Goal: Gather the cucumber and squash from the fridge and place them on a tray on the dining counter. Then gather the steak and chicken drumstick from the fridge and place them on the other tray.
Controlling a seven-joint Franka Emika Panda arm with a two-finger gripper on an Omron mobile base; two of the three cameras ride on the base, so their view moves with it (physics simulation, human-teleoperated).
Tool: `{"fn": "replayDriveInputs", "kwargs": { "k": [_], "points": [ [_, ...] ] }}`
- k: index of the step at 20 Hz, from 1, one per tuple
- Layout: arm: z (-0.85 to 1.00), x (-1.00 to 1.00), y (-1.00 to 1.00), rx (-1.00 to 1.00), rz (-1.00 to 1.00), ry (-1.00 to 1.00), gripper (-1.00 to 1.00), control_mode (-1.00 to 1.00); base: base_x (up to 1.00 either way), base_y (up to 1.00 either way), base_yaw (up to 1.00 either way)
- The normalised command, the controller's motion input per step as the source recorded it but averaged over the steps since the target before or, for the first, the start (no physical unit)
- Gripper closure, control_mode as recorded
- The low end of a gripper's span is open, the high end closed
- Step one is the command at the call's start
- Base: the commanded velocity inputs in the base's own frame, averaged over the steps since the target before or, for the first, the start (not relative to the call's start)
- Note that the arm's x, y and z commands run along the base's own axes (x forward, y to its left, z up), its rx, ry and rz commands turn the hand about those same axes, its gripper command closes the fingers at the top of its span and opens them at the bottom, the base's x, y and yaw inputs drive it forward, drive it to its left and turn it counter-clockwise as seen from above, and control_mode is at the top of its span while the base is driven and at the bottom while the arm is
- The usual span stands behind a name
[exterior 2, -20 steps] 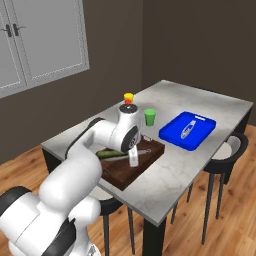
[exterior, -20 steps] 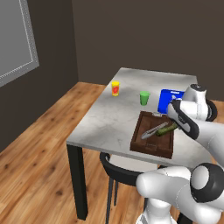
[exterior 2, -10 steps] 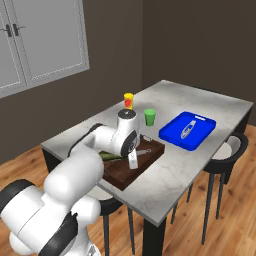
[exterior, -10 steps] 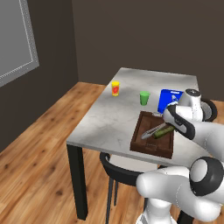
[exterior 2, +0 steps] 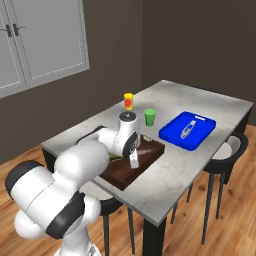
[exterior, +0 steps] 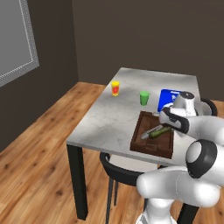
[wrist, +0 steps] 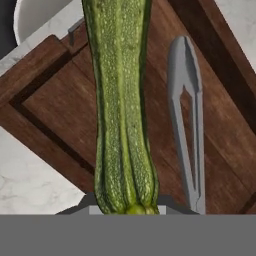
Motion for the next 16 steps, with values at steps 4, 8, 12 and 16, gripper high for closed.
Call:
{"fn": "replayDriveInputs", "kwargs": {
  "k": [4,8,12,16],
  "points": [
    [-0.17,0.16,0.0,0.0,0.0,0.0,1.0,-1.0,0.0,0.0,0.0],
    [-0.08,0.14,0.0,0.0,0.0,0.03,1.0,-1.0,0.0,0.0,0.0],
    [-0.1,0.14,0.0,0.0,0.0,0.03,1.0,-1.0,0.0,0.0,0.0],
    [-0.17,0.14,0.0,0.0,0.0,0.01,1.0,-1.0,0.0,0.0,0.0]
  ]
}}
